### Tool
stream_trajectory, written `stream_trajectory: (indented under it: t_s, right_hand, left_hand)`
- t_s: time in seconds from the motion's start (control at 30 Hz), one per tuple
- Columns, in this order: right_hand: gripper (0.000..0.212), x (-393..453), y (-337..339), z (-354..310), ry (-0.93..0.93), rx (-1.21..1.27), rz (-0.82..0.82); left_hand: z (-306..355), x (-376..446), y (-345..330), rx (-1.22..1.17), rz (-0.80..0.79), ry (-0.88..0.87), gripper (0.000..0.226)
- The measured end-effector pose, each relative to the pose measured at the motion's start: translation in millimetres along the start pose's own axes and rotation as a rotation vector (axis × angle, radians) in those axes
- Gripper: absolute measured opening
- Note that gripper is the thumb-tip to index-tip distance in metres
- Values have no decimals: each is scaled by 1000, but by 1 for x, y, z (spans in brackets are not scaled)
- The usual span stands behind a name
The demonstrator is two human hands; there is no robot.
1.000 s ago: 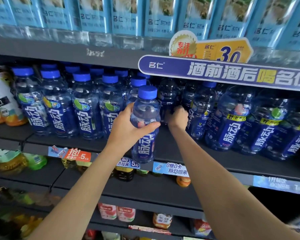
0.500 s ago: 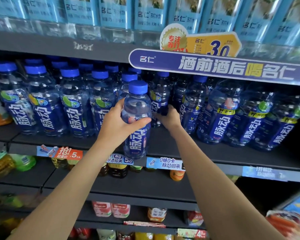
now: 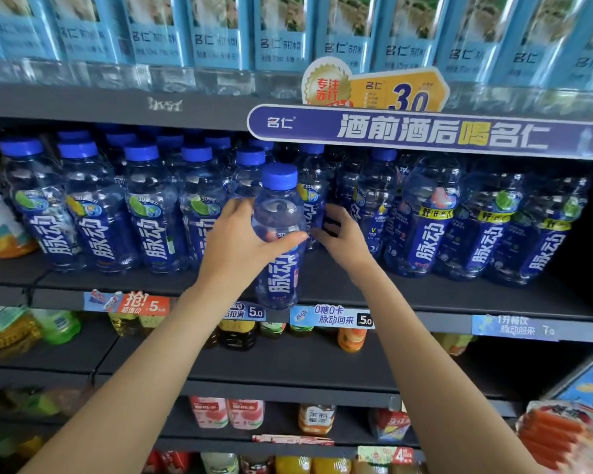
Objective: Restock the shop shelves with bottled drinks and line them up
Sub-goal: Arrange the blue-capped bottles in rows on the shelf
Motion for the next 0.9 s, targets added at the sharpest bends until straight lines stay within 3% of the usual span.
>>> stream_trajectory:
  t_s: [0.1,0.17,0.23,0.3,0.37,0.47,0.5,0.6,0.7,0.8,0.9]
  right_hand:
    - [46,-28,6,-7,62,181,-157]
    - [50,-41,7,-10,71,251,-293]
    - [58,-44,6,-12,51,177,-327]
    - [62,-41,7,-15,39,-24,-222]
    - [50,-37,7,-17,28,-153,-79]
    - [48,-35,4,-20,36,-174,35]
    - [51,-34,4,-22,38,-182,51]
    - [59,-27,-1,-26,3,-209,40]
    - [63,-22,-1,-25,-30,-232,59]
    - [64,-24,-3,-25,-33,-257,87]
    - [58,-26,-2,-26,-33,-278,89]
  left_hand:
    - [14,4,-21,28,-1,0,66]
    - [22,10,-36,58,-22,25,72]
    - [26,19,-49,109,-67,62,76]
    - [28,24,-56,141,-93,68,74]
    - [28,20,-52,144,-51,11,70]
    - [17,-7,-25,6,171,-190,49]
    - [5,-15,-16,-34,234,-186,43]
    - [-45,-21,-5,-44,290,52,46]
    - [-71,-14,-22,63,148,234,62]
    - [-81,-10,-34,56,89,306,73]
    - [-81,-7,-37,62,116,325,70]
Point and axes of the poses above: each hand's wrist, its own x-axis towards the middle knuckle, its own y-axis out of the back of the hand, z = x × y, the point moved 8 cm from there along x, towards the middle knuckle, and after that the axes turned 13 degrees about -x, right-handed, at the moved point
